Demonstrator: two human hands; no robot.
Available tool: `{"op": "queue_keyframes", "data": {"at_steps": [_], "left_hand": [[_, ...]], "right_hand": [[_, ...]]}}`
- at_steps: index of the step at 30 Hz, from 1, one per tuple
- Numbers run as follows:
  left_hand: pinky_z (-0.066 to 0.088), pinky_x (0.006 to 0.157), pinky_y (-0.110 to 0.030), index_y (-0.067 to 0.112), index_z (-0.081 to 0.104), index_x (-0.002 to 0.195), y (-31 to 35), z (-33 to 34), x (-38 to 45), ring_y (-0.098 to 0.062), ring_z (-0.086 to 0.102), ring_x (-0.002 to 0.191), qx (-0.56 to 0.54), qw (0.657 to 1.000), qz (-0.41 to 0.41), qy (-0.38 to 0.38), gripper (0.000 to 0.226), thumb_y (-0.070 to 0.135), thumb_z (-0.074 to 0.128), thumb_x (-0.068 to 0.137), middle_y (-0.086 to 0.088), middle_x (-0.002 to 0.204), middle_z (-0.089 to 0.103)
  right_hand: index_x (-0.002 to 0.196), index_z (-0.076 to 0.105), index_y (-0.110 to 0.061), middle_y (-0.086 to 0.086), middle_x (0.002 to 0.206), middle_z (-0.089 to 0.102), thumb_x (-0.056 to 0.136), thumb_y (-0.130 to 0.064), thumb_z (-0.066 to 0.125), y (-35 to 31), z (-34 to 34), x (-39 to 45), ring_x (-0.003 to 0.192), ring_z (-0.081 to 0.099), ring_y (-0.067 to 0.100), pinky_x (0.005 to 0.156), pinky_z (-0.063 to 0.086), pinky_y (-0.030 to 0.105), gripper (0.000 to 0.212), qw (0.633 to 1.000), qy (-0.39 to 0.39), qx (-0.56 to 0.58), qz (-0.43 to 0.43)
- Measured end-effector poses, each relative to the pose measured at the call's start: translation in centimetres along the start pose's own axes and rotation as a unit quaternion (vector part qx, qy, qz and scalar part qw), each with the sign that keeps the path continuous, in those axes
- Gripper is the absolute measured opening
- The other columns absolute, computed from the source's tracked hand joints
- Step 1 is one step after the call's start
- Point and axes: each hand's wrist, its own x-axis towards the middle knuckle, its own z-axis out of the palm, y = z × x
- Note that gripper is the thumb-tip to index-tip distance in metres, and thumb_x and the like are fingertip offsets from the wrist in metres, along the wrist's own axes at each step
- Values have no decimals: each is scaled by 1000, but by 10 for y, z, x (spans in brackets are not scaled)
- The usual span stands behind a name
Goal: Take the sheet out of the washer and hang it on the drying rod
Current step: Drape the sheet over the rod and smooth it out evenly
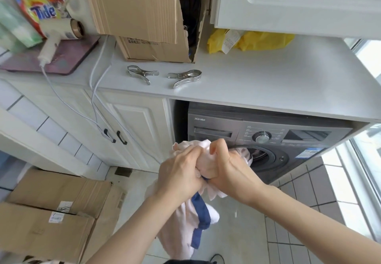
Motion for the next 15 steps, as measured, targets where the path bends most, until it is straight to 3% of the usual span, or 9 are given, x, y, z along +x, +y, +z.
{"op": "queue_keyframes", "data": {"at_steps": [4, 7, 10, 13, 15], "left_hand": [[34, 55, -28, 34, 56, 104, -2, -4, 1, -20, 58, 79, 27, 999, 26, 36, 43, 13, 58, 67, 14, 99, 58], [34, 53, -27, 31, 60, 98, -5, -11, 2, -23, 59, 73, 8, 997, 34, 68, 45, 10, 61, 58, 13, 92, 60], [43, 53, -30, 30, 60, 96, -11, -20, 1, -24, 60, 74, -22, 994, 44, 97, 49, 9, 63, 52, 13, 91, 62], [48, 58, -32, 29, 61, 95, -16, -29, 0, -24, 62, 76, -68, 986, 33, 146, 46, 6, 63, 55, 13, 93, 63], [51, 63, -34, 30, 60, 96, -17, -35, 0, -22, 63, 79, -116, 978, 34, 171, 46, 8, 63, 56, 15, 95, 62]], "right_hand": [[111, 35, -15, -6, 78, 59, 69, -36, 67, 9, 1, -8, 67, 52, 25, 64, 32, 24, 58, 997, -1, 71, 22], [114, 39, -21, -21, 98, 53, 66, -45, 73, 21, 8, -9, 90, 52, 17, 81, 35, 28, 63, 989, -27, 127, 65], [114, 37, -35, -30, 105, 47, 64, -50, 79, 32, 26, -9, 100, 50, 6, 87, 39, 33, 67, 977, -62, 176, 99], [122, 36, -37, -33, 109, 38, 59, -61, 78, 48, 49, -5, 108, 36, 1, 96, 33, 37, 80, 979, -102, 135, 116], [134, 36, -33, -20, 122, 41, 54, -70, 75, 65, 66, 0, 122, 30, 10, 98, 27, 39, 96, 970, -172, 68, 159]]}}
